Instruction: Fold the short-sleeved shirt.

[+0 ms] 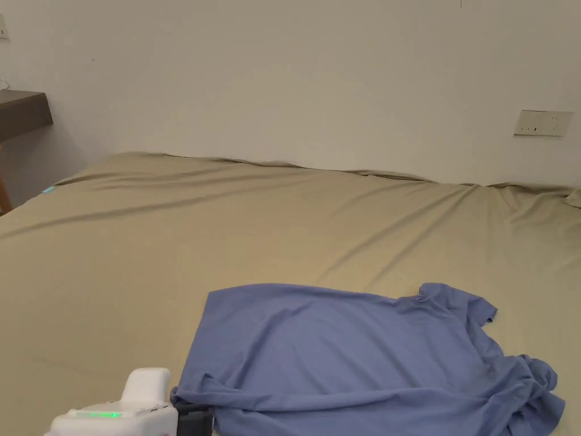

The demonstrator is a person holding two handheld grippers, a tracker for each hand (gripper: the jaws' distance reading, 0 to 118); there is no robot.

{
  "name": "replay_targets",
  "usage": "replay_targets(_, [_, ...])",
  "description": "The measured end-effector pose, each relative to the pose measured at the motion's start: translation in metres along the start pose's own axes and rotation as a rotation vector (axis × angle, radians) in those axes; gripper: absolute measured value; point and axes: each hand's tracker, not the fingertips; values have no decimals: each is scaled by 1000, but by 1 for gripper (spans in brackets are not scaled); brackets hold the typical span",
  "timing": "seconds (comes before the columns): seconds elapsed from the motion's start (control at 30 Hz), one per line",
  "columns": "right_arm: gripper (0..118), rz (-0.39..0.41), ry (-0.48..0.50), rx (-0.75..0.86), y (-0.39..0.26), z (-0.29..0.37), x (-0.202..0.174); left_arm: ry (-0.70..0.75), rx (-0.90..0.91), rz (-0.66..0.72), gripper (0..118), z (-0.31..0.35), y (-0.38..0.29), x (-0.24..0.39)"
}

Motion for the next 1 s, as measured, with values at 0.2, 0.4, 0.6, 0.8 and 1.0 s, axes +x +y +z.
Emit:
replay_targets(0.2, [3, 21, -16, 11, 15, -5, 2, 41, -104, -28, 105, -50, 21, 10])
replay_targets(0.4, [3, 33, -40, -53, 16, -34, 13, 54, -116, -20, 83, -47, 28, 10])
replay_targets(0.6, [102, -55, -126, -242, 25, -130, 58, -43, -39, -6, 5, -18, 35, 27])
replay_targets(0.8, [97, -156, -95, -330, 24, -202, 67, -80, -44, 86, 5, -11, 38, 21])
replay_targets(1.0, [13, -27, -147, -230, 36, -169, 44, -135, -4, 167, 5, 3, 31, 8])
